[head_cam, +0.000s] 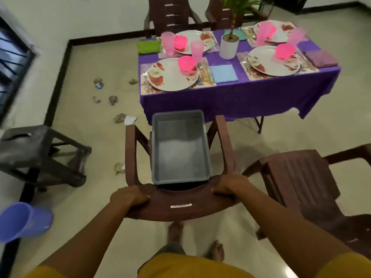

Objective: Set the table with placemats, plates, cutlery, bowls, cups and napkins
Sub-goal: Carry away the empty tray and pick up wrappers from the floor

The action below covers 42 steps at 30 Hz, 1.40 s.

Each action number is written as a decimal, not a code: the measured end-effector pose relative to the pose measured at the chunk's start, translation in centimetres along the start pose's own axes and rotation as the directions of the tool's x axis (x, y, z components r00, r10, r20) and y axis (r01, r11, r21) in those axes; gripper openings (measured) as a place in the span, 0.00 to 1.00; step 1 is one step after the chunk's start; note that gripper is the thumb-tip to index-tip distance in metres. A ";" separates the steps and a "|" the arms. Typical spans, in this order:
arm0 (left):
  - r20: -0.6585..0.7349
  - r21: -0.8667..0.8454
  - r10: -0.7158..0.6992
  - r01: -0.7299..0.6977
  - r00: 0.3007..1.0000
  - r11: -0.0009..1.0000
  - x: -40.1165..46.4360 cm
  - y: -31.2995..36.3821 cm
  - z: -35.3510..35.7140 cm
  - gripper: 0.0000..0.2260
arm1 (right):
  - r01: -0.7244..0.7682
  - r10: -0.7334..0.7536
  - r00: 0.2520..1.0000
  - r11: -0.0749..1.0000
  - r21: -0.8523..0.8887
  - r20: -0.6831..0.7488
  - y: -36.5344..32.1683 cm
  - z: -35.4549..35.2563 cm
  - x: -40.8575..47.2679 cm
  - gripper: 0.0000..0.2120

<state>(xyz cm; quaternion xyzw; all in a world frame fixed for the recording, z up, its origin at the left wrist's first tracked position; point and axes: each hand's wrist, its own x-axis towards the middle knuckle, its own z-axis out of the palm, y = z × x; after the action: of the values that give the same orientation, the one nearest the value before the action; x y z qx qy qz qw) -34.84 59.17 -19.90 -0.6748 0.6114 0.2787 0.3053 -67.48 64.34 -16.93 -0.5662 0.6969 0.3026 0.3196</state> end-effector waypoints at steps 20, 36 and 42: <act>-0.196 -0.064 0.052 -0.066 0.979 0.996 -1.1 4.2 2.2 0.15 | -0.095 0.114 0.989 0.979 0.181 -0.096 4.9 2.7 -0.5 0.15; -0.406 0.229 0.664 -0.633 0.628 0.739 -10.5 8.7 6.8 0.42 | 0.240 -0.132 0.745 0.968 0.078 -0.653 7.1 6.4 -3.6 0.25; -0.434 0.258 0.632 -0.584 0.642 0.770 -9.9 9.5 6.5 0.44 | 0.262 -0.150 0.712 0.963 0.062 -0.686 7.2 5.7 -3.6 0.26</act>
<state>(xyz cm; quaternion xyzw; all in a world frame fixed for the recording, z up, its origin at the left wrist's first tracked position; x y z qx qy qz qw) -45.25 69.98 -17.44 -0.4625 0.8716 0.1523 0.0569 -73.40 72.23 -17.19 -0.6848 0.7186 -0.0162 0.1199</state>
